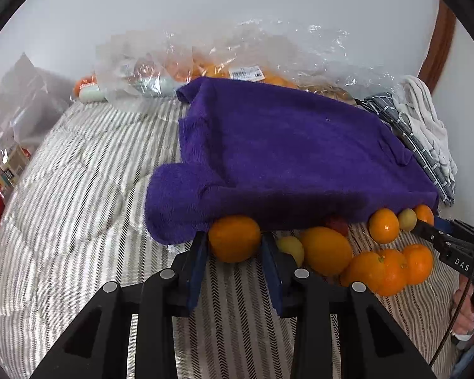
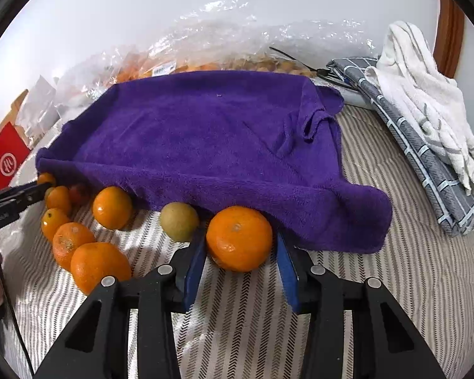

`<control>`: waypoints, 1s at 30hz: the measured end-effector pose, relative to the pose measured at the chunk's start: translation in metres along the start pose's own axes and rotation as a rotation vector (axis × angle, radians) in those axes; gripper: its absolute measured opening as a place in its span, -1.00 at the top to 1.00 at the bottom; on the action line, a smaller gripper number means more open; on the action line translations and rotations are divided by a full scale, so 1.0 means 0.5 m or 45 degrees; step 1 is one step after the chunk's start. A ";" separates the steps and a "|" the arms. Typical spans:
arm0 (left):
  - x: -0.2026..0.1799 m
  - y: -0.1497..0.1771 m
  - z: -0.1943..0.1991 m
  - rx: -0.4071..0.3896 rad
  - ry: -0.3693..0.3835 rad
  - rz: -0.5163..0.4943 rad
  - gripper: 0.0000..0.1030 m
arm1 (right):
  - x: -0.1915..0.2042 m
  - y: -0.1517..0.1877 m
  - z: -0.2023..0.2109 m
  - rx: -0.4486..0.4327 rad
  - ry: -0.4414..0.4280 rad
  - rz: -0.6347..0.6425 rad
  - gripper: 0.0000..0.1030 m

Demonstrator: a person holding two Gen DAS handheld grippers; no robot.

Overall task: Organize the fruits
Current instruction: 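Lower the right gripper around the large orange beside the towel and close, then lift the orange with the right gripper and carry it over the purple towel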

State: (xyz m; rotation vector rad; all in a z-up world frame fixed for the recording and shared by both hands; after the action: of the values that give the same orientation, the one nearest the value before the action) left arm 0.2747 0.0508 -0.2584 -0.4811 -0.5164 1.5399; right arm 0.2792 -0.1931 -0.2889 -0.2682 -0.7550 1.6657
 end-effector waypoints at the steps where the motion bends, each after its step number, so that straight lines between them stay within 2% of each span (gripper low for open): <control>1: 0.001 0.000 0.000 0.002 0.011 0.011 0.37 | -0.001 0.000 0.000 -0.005 -0.001 -0.006 0.23; 5: 0.007 -0.007 0.015 -0.037 0.048 0.044 0.38 | -0.004 -0.003 0.008 -0.033 -0.005 -0.023 0.24; 8: -0.001 -0.018 0.044 -0.105 0.083 0.051 0.38 | 0.003 -0.003 0.019 -0.058 -0.021 -0.003 0.24; 11: -0.003 -0.029 0.067 -0.181 0.085 0.056 0.38 | 0.009 0.001 0.030 -0.074 -0.030 0.013 0.24; 16: 0.010 -0.039 0.084 -0.232 0.104 0.106 0.38 | 0.010 0.007 0.048 -0.111 -0.051 0.000 0.24; 25: 0.061 -0.044 0.114 -0.328 0.066 0.195 0.38 | 0.037 0.014 0.081 -0.162 -0.101 0.030 0.24; 30: 0.093 -0.054 0.134 -0.374 -0.020 0.252 0.38 | 0.059 0.004 0.111 -0.166 -0.121 0.016 0.24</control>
State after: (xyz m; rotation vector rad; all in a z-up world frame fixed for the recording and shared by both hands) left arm 0.2552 0.0960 -0.1877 -0.7651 -0.7299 1.6650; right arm 0.2391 -0.1840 -0.2411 -0.2875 -0.9372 1.6522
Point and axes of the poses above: each gripper's, at about its wrist camera, not at the fingertips, and z roughly against the way its jaws point, x to its left, y to its underside, the point moved 10 cm from there along -z, roughly the way its jaws point, and after that the axes turned 11 degrees about -y, right-handed, at the moved point
